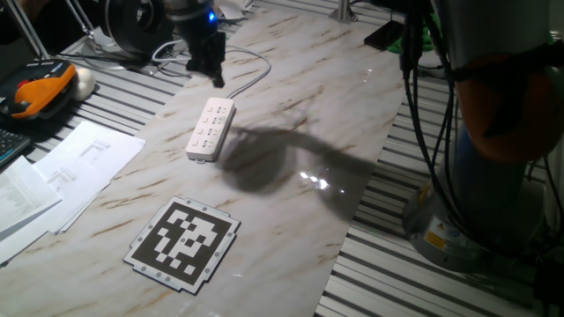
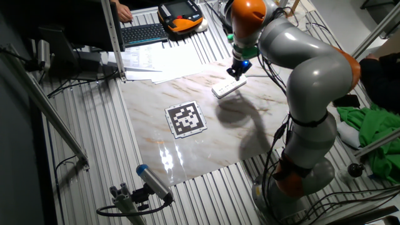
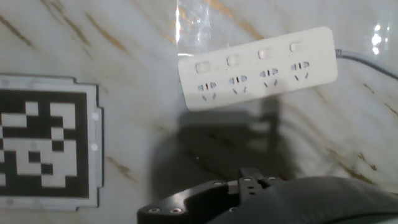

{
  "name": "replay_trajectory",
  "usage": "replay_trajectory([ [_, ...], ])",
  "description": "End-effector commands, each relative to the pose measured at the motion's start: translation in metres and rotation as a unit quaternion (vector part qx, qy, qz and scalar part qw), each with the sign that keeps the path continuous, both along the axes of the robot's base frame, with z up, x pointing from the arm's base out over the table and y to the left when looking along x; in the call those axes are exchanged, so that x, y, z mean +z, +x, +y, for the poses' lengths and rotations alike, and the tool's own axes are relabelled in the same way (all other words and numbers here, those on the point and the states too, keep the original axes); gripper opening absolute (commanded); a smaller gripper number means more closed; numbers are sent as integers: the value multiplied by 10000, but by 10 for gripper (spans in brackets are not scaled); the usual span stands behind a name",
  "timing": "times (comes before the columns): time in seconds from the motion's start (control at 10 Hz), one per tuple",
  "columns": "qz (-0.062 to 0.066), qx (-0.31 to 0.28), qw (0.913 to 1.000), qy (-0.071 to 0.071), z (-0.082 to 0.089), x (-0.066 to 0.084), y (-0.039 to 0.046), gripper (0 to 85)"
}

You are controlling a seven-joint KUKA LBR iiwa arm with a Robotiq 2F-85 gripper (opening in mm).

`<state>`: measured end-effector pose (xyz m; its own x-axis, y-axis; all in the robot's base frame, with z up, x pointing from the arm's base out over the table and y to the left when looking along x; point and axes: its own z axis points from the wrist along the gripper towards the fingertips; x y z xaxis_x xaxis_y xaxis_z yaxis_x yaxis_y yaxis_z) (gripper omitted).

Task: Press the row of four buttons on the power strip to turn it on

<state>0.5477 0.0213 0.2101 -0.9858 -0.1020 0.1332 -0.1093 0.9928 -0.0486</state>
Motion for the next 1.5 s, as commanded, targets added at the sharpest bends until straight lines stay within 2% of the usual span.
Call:
replay_trajectory([
  [0.0, 4, 10, 10000, 31, 3, -71, 83, 0],
  [0.2, -45, -41, 9999, 86, 31, -327, 288, 0],
  [0.4, -226, -259, 9994, 32, 104, -569, 382, 0],
  [0.5, -267, -362, 9989, -93, 129, -656, 399, 0],
  [0.6, -155, -514, 9985, -115, 114, -704, 425, 0],
  [0.7, -111, -654, 9978, -27, 107, -716, 429, 0],
  [0.8, -98, -677, 9976, -46, 106, -720, 425, 0],
  [0.9, -108, -723, 9973, -44, 116, -730, 419, 0],
  [1.0, -178, -856, 9961, -70, 152, -763, 402, 0],
  [1.1, -201, -884, 9958, -133, 188, -797, 385, 0],
  [1.2, -166, -954, 9951, -214, 199, -795, 374, 170],
  [1.3, -122, -1373, 9902, -235, 199, -795, 374, 340],
  [1.4, 130, -2003, 9793, -248, 199, -795, 374, 510],
])
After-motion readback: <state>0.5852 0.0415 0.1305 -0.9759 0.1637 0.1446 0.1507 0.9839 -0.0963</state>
